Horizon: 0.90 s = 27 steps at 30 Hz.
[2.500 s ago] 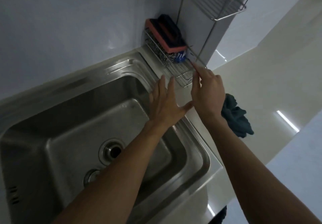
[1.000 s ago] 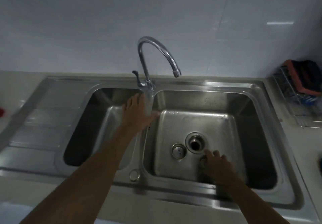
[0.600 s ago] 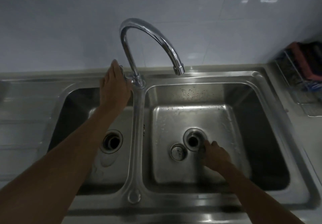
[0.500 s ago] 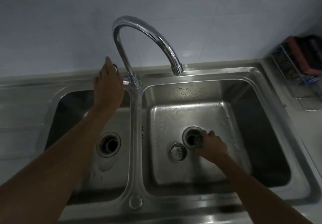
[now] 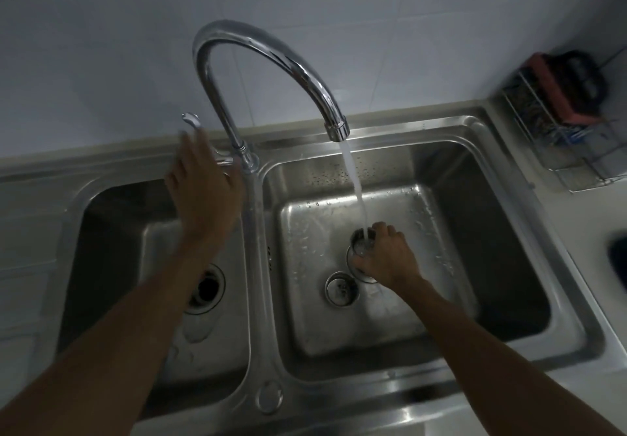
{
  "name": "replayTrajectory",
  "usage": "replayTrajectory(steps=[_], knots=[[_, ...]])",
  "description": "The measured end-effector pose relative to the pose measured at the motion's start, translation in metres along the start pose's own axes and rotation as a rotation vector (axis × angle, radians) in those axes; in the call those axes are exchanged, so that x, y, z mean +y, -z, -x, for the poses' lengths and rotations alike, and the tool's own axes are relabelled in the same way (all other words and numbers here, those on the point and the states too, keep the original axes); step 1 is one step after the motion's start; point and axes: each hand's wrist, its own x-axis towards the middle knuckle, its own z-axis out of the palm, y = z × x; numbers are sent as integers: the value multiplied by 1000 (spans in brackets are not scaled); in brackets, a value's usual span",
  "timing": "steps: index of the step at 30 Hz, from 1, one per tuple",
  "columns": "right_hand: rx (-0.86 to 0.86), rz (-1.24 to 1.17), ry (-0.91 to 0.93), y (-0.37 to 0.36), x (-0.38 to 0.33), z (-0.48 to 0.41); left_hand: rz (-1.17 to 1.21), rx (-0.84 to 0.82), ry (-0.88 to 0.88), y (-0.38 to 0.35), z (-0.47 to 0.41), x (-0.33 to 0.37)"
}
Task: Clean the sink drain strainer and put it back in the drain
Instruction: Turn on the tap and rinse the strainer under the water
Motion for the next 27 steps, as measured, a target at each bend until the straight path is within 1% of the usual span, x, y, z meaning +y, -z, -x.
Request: replayTrajectory(steps=[1,3,4,5,7,8,9,11,12,15,16,17,18,19,20,21,22,23,24,25,27], knots=[[15,-17,0,0,-2,0,-1,-3,-125,-5,25,7],[49,-43,14,-1,-5,2,-15,-145,-399,-19,71,18],[61,-31,35,-2,-5,4,-28,-230,-478,-27,87,21],[53,3,63,-5,-3,7,-47,-299,-512,-34,100,23],[8,115,139,-5,3,10,-125,-392,-508,-42,118,24],[11,148,147,-3,6,8,-169,-423,-499,-44,124,23],[33,124,105,1,9,4,-197,-437,-499,-46,127,23],[101,-60,-11,5,8,-2,-221,-439,-490,-48,130,23],[120,-130,-31,3,6,-3,-229,-436,-480,-49,130,24],[33,-165,43,-7,3,3,-248,-413,-474,-50,138,25],[26,-215,17,-8,3,5,-247,-401,-474,-51,140,25],[51,-351,-65,-5,3,6,-246,-387,-469,-52,142,25],[73,-611,-210,1,1,4,-246,-374,-461,-53,142,25],[39,-944,-399,6,-2,-1,-248,-366,-450,-53,141,25],[-91,-1279,-542,8,-4,-6,-253,-364,-442,-53,140,26],[-251,-1539,-612,10,-7,-8,-258,-369,-436,-53,139,26],[-381,-1681,-636,10,-8,-8,-262,-370,-434,-53,140,27],[-462,-1768,-635,9,-9,-6,-260,-364,-431,-52,140,27],[-508,-1818,-632,7,-9,-1,-256,-360,-426,-52,140,28],[-522,-1844,-650,8,-8,3,-252,-362,-419,-51,140,28],[-488,-1882,-718,12,-3,10,-247,-358,-407,-51,140,28]])
